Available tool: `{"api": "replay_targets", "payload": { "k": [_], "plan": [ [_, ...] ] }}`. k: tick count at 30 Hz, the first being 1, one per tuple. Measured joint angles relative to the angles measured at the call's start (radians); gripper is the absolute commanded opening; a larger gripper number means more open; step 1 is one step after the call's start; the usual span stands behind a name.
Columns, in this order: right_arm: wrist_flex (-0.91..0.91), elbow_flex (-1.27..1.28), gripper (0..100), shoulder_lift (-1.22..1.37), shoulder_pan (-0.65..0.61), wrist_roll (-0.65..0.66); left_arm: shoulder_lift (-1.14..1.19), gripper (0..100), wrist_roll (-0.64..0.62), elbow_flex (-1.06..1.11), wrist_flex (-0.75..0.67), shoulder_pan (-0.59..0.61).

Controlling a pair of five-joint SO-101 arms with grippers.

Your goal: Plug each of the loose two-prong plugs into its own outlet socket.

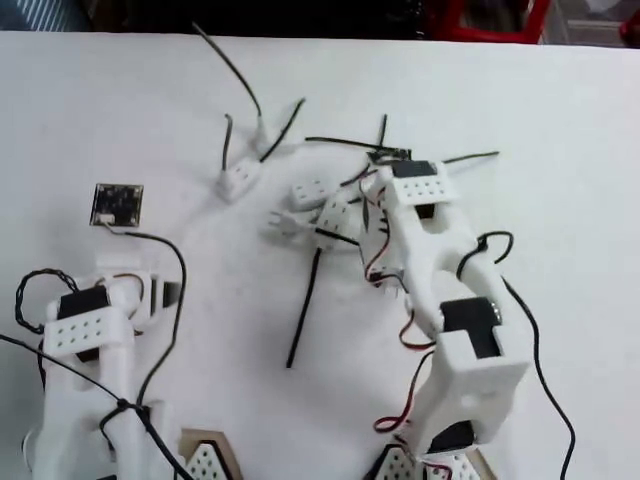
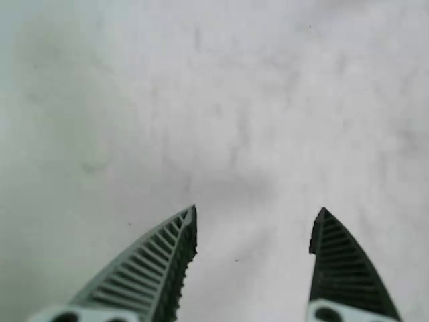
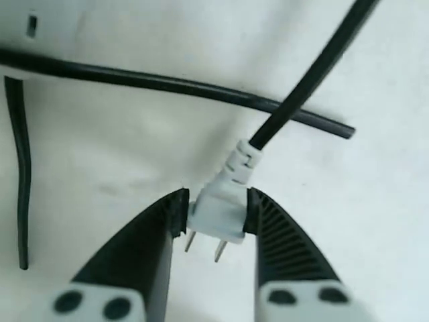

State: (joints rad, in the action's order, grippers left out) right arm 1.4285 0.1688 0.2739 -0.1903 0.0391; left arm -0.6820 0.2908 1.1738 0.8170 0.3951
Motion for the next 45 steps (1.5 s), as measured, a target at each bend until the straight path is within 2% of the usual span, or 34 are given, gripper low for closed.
{"api": "replay_targets", "payload": {
  "k": [14,20,24,31,37,41,45],
  "plan": [
    [0.035,0.0,18.0,-0.032,0.032,0.006,0.0,27,0.0,0.0,0.0,0.0],
    [-0.002,0.0,18.0,0.012,0.104,-0.069,0.0,27,0.0,0.0,0.0,0.0],
    [-0.008,-0.002,18.0,0.068,0.098,-0.078,0.0,27,0.0,0.0,0.0,0.0],
    [-0.005,-0.021,12.0,0.098,0.04,-0.092,0.0,27,0.0,0.0,0.0,0.0],
    [-0.029,-0.029,11.9,0.106,-0.035,-0.18,0.0,27,0.0,0.0,0.0,0.0],
    [-0.043,-0.017,11.9,0.121,-0.091,-0.19,0.0,27,0.0,0.0,0.0,0.0],
    [-0.043,-0.015,11.5,0.123,-0.094,-0.19,0.0,27,0.0,0.0,0.0,0.0]
  ]
}}
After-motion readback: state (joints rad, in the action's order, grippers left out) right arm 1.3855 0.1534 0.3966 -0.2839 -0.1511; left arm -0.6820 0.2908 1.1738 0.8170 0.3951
